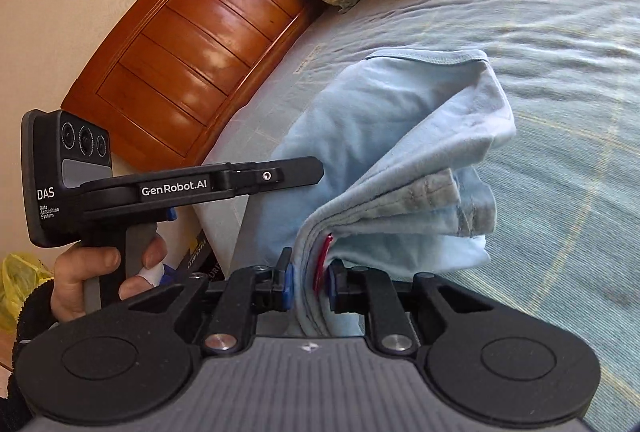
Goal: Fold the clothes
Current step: 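Lift the hem end with both grippers and fold it toward the collar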
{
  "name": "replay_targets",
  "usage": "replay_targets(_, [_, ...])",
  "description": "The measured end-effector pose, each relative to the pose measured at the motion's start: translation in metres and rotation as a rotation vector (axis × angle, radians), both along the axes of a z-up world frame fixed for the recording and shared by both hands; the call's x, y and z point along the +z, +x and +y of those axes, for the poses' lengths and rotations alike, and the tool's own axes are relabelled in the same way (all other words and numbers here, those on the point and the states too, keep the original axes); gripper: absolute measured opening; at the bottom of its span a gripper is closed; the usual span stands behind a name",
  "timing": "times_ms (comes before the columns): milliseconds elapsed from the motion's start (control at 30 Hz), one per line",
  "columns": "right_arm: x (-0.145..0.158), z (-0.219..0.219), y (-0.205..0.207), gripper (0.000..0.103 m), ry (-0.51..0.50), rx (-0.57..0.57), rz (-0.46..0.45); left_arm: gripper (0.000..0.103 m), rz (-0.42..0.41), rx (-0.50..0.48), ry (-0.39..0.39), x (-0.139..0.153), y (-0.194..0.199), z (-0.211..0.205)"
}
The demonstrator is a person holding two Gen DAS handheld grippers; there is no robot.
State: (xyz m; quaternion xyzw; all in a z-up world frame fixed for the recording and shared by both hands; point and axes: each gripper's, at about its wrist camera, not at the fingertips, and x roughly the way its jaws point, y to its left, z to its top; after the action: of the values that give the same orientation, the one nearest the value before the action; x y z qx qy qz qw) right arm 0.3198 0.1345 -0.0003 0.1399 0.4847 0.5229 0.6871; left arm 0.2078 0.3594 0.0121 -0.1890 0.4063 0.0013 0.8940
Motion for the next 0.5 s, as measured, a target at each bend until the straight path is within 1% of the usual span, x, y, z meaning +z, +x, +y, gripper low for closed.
replay_targets(167, [-0.001, 0.057, 0.008, 0.02, 0.01, 0.061, 0.009, 0.005, 0.008, 0.065, 0.014, -0.003, 0.002, 0.041])
replay_targets(300, [0.001, 0.09, 0.013, 0.02, 0.022, 0.098, 0.003, 0.005, 0.007, 0.109, 0.026, -0.004, 0.003, 0.07])
replay_targets(400, [-0.004, 0.108, 0.015, 0.021, 0.032, 0.11, 0.005, 0.005, 0.02, 0.144, 0.027, -0.01, 0.007, 0.092])
replay_targets(500, [-0.016, 0.118, 0.018, 0.022, 0.044, 0.107, 0.029, 0.005, 0.043, 0.17, 0.02, -0.026, 0.015, 0.109])
